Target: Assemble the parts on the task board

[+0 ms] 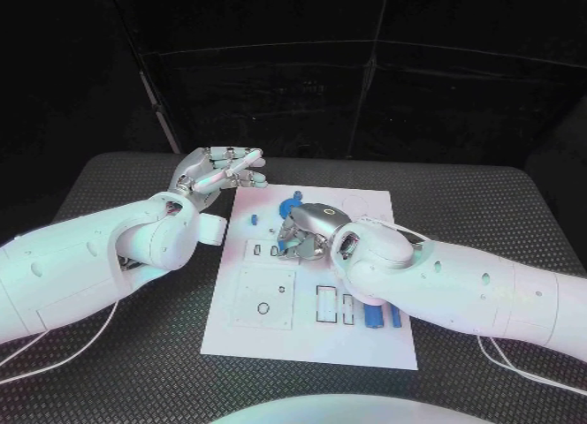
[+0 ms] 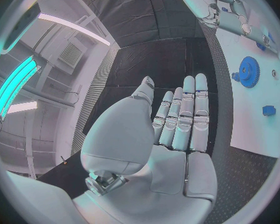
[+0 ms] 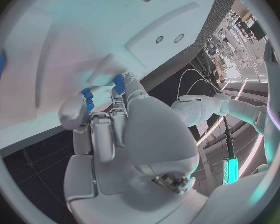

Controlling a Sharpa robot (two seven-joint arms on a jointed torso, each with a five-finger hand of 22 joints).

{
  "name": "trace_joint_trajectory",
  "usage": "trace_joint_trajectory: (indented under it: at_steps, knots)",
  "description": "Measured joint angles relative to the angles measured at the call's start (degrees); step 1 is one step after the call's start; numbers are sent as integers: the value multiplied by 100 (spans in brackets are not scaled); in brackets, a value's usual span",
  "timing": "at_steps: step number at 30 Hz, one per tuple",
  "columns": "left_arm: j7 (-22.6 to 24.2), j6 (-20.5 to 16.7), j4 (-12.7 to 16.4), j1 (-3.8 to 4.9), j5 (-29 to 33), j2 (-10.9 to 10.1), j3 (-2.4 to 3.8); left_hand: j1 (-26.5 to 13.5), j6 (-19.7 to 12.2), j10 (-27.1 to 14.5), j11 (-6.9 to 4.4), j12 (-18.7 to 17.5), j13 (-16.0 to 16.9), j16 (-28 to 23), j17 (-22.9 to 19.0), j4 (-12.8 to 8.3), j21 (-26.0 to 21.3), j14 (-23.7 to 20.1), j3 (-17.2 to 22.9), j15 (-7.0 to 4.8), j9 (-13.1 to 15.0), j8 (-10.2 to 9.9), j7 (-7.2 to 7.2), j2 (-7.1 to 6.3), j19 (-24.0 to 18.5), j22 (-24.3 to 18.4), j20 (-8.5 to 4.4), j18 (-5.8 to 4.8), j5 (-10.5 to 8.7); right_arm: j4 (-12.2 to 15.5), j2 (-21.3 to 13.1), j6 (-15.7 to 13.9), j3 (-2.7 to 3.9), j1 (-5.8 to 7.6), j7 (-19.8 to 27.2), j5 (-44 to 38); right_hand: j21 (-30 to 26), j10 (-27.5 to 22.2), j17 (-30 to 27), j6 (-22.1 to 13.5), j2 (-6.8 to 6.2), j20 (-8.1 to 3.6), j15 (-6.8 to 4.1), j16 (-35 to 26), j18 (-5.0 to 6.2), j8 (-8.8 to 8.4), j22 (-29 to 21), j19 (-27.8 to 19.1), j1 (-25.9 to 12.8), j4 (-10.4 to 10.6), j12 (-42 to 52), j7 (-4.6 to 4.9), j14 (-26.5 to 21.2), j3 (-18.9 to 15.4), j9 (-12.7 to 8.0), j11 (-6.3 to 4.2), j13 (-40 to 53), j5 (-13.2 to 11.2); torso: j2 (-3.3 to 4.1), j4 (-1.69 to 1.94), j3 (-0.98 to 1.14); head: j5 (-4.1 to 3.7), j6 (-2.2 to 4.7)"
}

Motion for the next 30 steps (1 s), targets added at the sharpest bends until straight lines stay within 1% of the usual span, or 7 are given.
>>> trace_joint_trajectory:
  at_steps: [3,7,22,24,26,29,30]
  knots:
    - [-1,2,-1,0,0,-1,0,0,0,0,0,0,0,0,9,0,0,0,0,0,0,0,0,0,0,-8,0,0,0,-4,-6,6,0,0,15,-3,0,0,0,-6,-5,0,0,0,0,-1,-9,0,-5,1,-4,-6,0,-2,-8,0,0,0,0,-3,-2,1,-1]
    - [-4,3,-1,0,0,-2,0,0,0,0,0,0,0,0,9,0,0,0,0,0,0,0,0,0,0,-8,0,0,0,-11,-11,23,1,0,26,-13,0,0,0,-7,-45,0,0,0,0,-1,-15,0,-45,1,-31,-7,0,-2,-16,0,0,0,0,-7,-2,2,-1]
    - [-13,9,-4,0,0,-3,0,0,0,0,0,0,0,0,8,0,0,0,0,0,0,0,0,0,0,-7,0,0,0,9,-28,147,5,11,25,-99,-25,-22,-1,-12,-61,0,0,-1,0,-38,-47,0,-60,6,-53,-23,0,-7,-32,22,-41,0,-1,-7,-2,-10,-27]
    - [-13,10,-4,0,0,-3,0,0,0,0,0,0,0,0,8,0,0,0,0,0,0,0,0,0,0,-7,0,0,0,11,-30,160,5,12,22,-114,-25,-43,-1,-13,-97,0,0,-4,0,-39,-58,0,-97,6,-83,-23,0,-7,-33,43,-70,0,-1,-7,-1,-10,-31]
    - [-13,10,-4,0,0,-3,0,0,0,0,0,0,0,0,8,0,0,0,0,0,0,0,0,0,0,-7,0,0,0,15,-32,171,5,12,18,-130,-52,-55,-1,-42,-101,23,0,-4,0,-56,-72,-23,-100,7,-86,-5,0,-7,-33,55,-70,0,-1,-7,-1,-10,-34]
    - [-14,11,-4,0,0,-4,0,0,0,0,0,0,0,0,8,0,0,0,0,0,0,0,0,0,0,-7,0,0,0,14,-34,205,-9,7,-1,-155,-65,-98,-1,-124,-182,32,4,-4,0,-118,-100,-31,-182,48,-145,74,4,-44,-33,98,-100,-52,-1,-7,-1,-11,-35]
    - [-14,11,-4,-1,0,-5,0,0,0,0,0,0,0,0,8,0,0,0,0,0,0,0,0,0,0,-7,0,0,0,13,-36,212,-14,1,-7,-162,-65,-114,-2,-162,-203,33,21,-4,0,-139,-107,-33,-204,61,-157,90,21,-58,-49,115,-189,-62,-1,-7,-1,-12,-36]
